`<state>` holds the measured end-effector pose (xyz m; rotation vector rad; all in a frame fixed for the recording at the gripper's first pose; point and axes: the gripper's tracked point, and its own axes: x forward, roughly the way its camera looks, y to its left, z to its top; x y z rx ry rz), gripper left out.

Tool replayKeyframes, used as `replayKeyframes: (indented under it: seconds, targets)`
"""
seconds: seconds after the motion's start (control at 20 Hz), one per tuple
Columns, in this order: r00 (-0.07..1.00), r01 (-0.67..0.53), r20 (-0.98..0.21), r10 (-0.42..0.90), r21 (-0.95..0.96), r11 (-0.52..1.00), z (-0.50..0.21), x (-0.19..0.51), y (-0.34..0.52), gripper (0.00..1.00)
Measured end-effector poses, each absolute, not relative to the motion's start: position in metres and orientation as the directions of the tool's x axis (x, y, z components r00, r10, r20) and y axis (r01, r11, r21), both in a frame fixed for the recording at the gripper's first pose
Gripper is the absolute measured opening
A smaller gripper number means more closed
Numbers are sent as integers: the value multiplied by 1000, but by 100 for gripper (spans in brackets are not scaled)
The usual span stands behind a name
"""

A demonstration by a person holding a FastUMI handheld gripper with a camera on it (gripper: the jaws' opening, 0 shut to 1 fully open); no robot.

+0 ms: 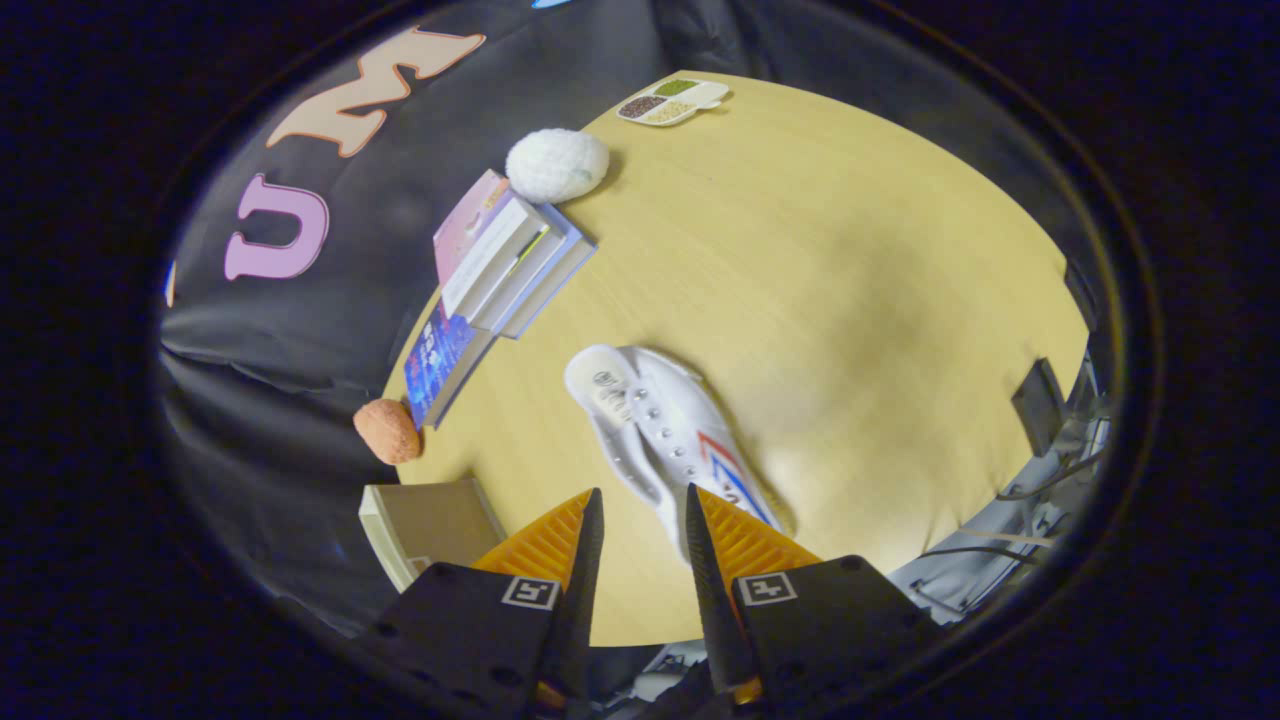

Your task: Open the storage box then place both shoes into the box .Put the left shoe in first, then the right shoe, with the right side of both shoes facing outward in a uniform manner.

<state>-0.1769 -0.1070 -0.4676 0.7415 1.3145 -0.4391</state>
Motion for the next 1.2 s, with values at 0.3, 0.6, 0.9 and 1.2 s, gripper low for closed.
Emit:
replayKeyframes:
  seconds: [0.3,0.6,0.9,1.2]
  targets:
    - [149,620,-987,52,135,773,-498,-206,-137,50]
    - [132,558,-989,72,134,819,-525,-204,-117,50]
    - [87,514,-994,67,102,851,-552,-201,-105,50]
    - [106,433,-991,87,125,892,-562,-196,-101,43]
